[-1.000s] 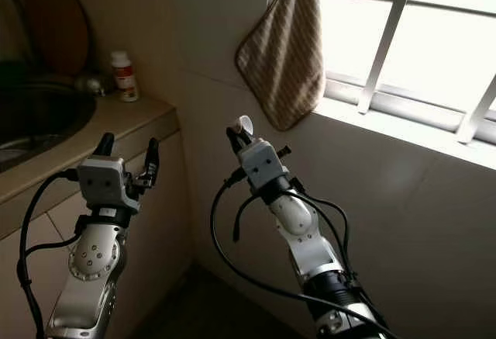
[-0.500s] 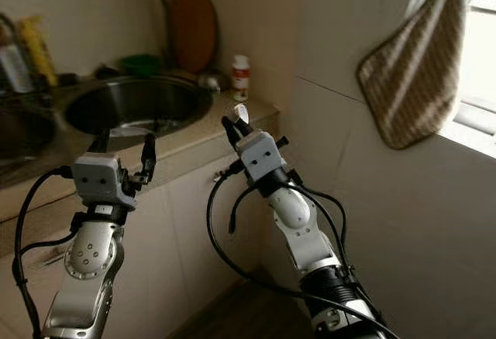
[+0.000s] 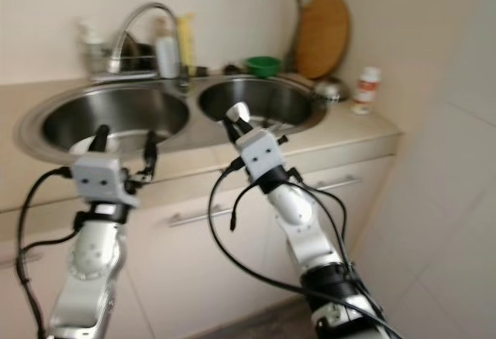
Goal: Kitchen organization
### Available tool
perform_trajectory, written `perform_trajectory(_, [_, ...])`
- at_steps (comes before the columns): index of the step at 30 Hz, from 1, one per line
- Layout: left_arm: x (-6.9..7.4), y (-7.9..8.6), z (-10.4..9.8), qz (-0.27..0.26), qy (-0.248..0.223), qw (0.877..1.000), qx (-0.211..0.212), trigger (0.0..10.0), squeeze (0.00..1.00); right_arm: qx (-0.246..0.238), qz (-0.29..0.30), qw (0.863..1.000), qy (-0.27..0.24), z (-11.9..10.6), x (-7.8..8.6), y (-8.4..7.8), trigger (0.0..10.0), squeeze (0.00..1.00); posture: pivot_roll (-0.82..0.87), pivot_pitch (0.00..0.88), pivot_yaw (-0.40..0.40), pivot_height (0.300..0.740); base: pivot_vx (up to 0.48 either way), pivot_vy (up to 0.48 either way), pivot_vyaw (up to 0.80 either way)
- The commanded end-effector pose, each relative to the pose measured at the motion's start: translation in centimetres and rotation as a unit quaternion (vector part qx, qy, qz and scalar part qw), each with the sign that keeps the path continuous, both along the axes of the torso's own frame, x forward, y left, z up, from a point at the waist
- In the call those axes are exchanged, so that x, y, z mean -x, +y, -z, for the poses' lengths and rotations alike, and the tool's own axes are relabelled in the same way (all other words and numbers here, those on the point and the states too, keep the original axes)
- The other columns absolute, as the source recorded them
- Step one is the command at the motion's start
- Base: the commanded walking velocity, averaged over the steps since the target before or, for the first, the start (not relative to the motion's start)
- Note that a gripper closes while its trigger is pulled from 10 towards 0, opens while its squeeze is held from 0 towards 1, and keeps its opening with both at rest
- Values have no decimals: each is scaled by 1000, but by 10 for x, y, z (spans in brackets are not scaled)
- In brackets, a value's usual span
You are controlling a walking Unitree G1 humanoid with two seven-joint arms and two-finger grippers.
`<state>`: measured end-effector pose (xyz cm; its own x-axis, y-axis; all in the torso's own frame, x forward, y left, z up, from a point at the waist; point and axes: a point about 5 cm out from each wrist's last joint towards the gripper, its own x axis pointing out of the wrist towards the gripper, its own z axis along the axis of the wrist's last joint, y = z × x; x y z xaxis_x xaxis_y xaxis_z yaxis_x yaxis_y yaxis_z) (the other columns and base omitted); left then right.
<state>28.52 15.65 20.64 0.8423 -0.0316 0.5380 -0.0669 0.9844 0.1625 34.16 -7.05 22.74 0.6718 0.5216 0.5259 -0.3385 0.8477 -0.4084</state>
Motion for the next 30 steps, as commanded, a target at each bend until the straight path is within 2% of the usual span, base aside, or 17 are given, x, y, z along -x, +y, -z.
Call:
perform_trajectory(1, [1,0,-7,-2,-15,1000,-4,10000,0,-11,-1,1000,-13,-9,-1,0,0,0,160,0,-68,740,480,0,800])
perform_trajectory(9, [1,-1,-7,-2,-16,1000,-4,10000,0,-12,-3,1000,-7,-8,-3,3,0,0,163,0,-70,740,472,0,800])
perform_trajectory(13, [1,-2,-6,0,-14,1000,-4,10000,0,-18,19,999,19,-3,-9,-1,0,0,161,0,-69,740,445,0,800])
perform_trajectory(14, [1,-2,-6,0,-14,1000,-4,10000,0,-28,35,998,40,0,-14,-4,941,0,162,0,-70,740,409,0,0])
perform_trajectory(15, [1,-2,-6,1,-14,1000,-4,10000,0,-45,45,996,58,1,-17,-8,4863,0,162,0,-70,740,405,0,0])
perform_trajectory(16, [1,-2,-6,1,-14,1000,-4,10000,0,-48,47,996,62,2,-18,-9,4863,0,162,0,-70,740,405,0,0])
perform_trajectory(17, [1,-3,-5,1,-13,1000,-4,10000,0,-40,65,994,73,3,-23,-12,10000,0,162,0,-70,740,379,0,0])
perform_trajectory(20, [1,-3,-5,1,-11,1000,-3,10000,0,-39,88,993,72,3,-26,-18,10000,0,163,0,-72,740,287,0,0])
perform_trajectory(21, [1,-5,-4,4,-11,1000,-3,10000,0,-43,171,977,116,9,-40,-37,10000,0,163,0,-75,740,0,0,0])
perform_trajectory(23, [1,-6,-4,5,-12,1000,-3,10000,0,-59,198,969,139,12,-45,-45,10000,0,164,0,-77,740,0,0,0])
perform_trajectory(24, [0,-7,-3,2,-5,1000,-11,10000,0,-103,248,944,192,19,-52,-65,10000,0,167,0,-78,740,0,0,0])
perform_trajectory(25, [0,-7,-3,2,-5,1000,-11,10000,0,-103,248,944,192,19,-52,-65,10000,0,167,0,-78,740,0,0,0])
perform_trajectory(27, [0,-7,-1,3,-2,1000,-10,10000,0,-171,327,895,250,31,-57,-101,10000,0,169,0,-80,740,0,0,0])
perform_trajectory(29, [0,-6,0,4,2,1000,-10,10000,0,-187,353,875,273,36,-57,-117,10000,0,169,0,-80,740,0,0,0])
perform_trajectory(30, [0,-6,0,4,2,1000,-10,10000,0,-187,353,875,273,36,-57,-117,10000,0,169,0,-80,740,0,0,0])
